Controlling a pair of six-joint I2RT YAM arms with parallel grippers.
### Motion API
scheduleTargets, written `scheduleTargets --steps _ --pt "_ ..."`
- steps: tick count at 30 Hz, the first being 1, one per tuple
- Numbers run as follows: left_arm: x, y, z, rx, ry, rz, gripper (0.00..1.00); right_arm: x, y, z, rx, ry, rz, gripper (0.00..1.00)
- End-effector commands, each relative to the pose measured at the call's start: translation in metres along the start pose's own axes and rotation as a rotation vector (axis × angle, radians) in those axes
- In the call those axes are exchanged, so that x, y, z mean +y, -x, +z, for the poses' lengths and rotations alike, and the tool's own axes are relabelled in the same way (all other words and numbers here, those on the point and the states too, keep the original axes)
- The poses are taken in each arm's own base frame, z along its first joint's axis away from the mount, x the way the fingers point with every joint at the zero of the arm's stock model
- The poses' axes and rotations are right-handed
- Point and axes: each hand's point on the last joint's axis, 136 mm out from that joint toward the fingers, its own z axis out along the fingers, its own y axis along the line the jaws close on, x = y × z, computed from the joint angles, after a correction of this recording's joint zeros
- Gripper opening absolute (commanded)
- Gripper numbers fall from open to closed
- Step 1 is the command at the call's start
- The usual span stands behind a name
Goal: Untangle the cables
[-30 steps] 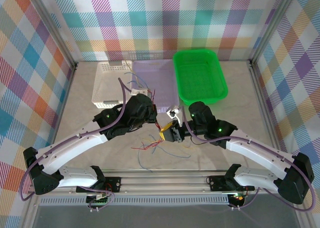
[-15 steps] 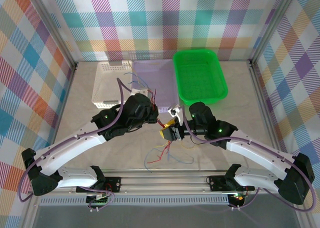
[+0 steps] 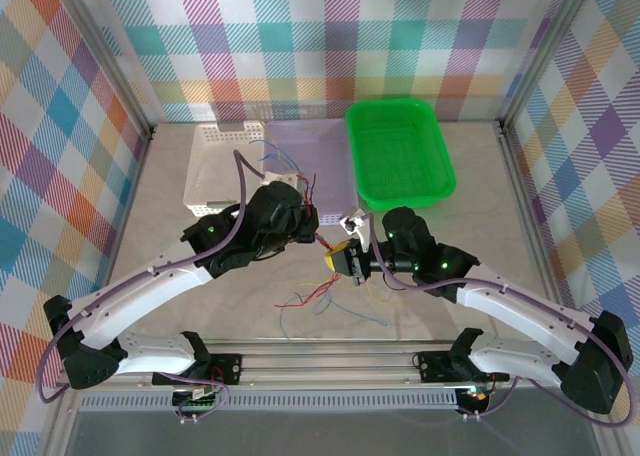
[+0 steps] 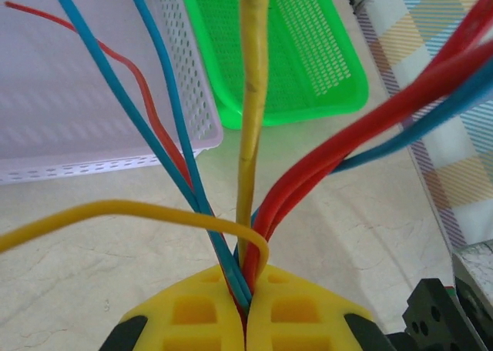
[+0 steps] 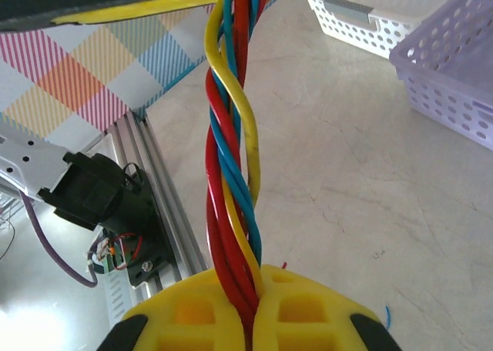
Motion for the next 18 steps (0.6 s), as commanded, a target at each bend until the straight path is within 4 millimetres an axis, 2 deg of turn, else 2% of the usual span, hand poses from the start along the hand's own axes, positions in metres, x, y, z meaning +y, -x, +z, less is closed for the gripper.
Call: scheduleTargets --steps 1,4,6,7,11,18 --pt "-0.003 0.009 -0.007 -0.013 0.002 0.016 0.12 0.004 0.009 -0.003 -0.028 0.011 -0.012 0.0" --pt "-0.007 0.004 -0.01 0.002 -0.049 -0.001 0.56 0.007 0.015 -0.009 -0.072 0.011 -0.012 0.0" --pt "-0.012 -0.001 -0.017 0.002 -0.109 -0.025 0.72 0.009 0.019 -0.011 -0.082 0.015 0.002 0.0" --pt "-0.013 -0.004 -0.021 0.001 -0.139 -0.036 0.77 0.01 0.02 -0.011 -0.078 0.018 0.011 0.0" --pt "-0.023 -0.022 -0.039 -0.007 -0.293 -0.065 0.84 0.005 0.026 -0.01 -0.061 -0.021 0.072 0.0" --pt "-0.036 -0.065 -0.061 -0.02 -0.535 -0.057 0.83 0.007 0.041 -0.014 -0.07 -0.024 0.18 0.0"
